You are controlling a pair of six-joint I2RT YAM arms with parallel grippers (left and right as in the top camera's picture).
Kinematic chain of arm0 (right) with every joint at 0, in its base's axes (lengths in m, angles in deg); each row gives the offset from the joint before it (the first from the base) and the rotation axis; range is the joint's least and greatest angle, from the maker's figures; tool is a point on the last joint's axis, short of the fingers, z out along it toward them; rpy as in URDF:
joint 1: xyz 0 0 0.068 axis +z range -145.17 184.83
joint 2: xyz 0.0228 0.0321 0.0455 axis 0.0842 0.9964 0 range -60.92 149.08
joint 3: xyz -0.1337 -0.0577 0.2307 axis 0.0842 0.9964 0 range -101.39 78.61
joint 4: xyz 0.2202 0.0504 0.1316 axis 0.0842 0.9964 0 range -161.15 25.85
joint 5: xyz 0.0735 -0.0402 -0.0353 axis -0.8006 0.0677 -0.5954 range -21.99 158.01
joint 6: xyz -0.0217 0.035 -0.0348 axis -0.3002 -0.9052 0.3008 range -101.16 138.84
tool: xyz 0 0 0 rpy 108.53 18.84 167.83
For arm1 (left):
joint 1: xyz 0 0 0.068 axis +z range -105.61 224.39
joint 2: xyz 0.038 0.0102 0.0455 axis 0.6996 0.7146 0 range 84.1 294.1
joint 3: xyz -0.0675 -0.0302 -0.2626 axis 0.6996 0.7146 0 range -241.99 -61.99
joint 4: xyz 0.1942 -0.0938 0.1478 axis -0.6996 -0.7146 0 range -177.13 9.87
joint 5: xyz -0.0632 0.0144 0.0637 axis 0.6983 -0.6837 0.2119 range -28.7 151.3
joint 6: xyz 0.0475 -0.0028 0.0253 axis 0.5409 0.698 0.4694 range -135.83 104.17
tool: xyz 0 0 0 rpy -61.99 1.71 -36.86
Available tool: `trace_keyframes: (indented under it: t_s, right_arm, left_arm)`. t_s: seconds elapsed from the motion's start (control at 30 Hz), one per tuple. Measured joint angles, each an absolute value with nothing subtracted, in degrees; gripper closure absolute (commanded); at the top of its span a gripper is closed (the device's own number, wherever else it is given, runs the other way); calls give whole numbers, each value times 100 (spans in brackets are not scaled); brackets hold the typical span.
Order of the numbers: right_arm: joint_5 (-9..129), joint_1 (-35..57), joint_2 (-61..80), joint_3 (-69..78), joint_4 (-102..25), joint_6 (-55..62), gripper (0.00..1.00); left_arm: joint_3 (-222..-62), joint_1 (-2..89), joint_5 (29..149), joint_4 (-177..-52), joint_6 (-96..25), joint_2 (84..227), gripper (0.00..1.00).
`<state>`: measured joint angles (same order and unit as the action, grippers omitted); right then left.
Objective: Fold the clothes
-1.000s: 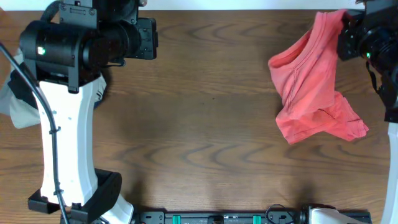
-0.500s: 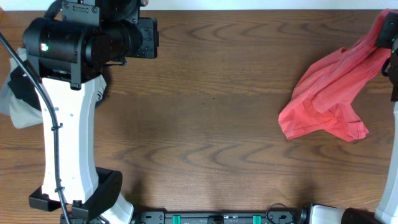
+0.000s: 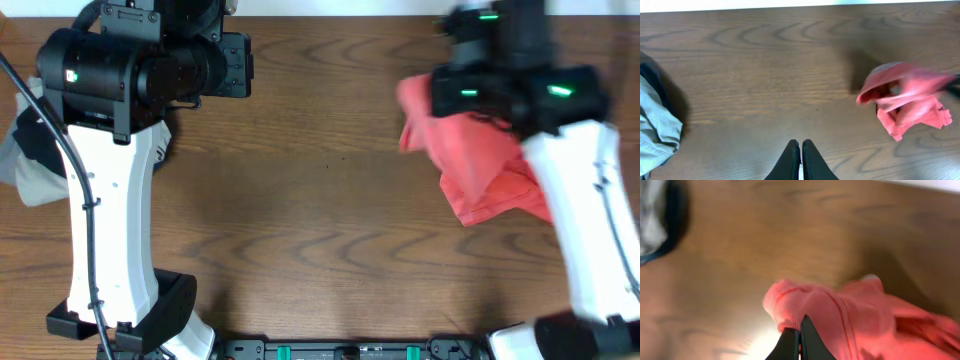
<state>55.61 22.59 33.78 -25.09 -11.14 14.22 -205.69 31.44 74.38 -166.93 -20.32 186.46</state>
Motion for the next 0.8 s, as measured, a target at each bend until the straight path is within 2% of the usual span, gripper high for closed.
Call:
trace_keyframes:
  t_s: [0.17,0.2,0.27,0.43,0.47,0.5,0.57,0.6,0.7,0.8]
  right_arm:
    - [5229,3118,4169,-2500,-2050,1177,99]
    - [5183,3225,4274,-2498,-2220,1153,96]
    - [5113,3431,4453,-2491,-2605,1101,64]
    - [5163,3619,4529,-2489,-2968,1166,56]
    - [5292,3603,4529,-2494,-2885,1164,51]
    - [5502,3590,4527,-2494,-2666,1199,45]
    - [5808,3553,4527,-2494,-2354,1188,42]
    - [6011,3533,4527,-2491,-2153,1177,42]
    - [6875,3310,4527,-2489,-1399,1011,37]
    - [7500,2899,4527,-2485,-815,873,34]
  left_arm:
    - [-20569,3144,7440,-16715,-2032,18646,94]
    - [-20569,3144,7438,-16719,-2032,18646,94]
    - [-20569,3144,7438,-16728,-2032,18646,94]
    - [-20569,3144,7438,-16811,-2032,18646,93]
    - [-20569,3144,7438,-16875,-2032,18646,92]
    - [-20569,3144,7438,-16934,-2032,18646,83]
    - [-20542,3144,7440,-16997,-2038,18646,67]
    - [-20503,3144,7438,-17021,-2060,18646,62]
    - [-20260,3144,7431,-17084,-2060,18646,53]
    - [-19797,3144,7460,-17102,-2087,18646,52]
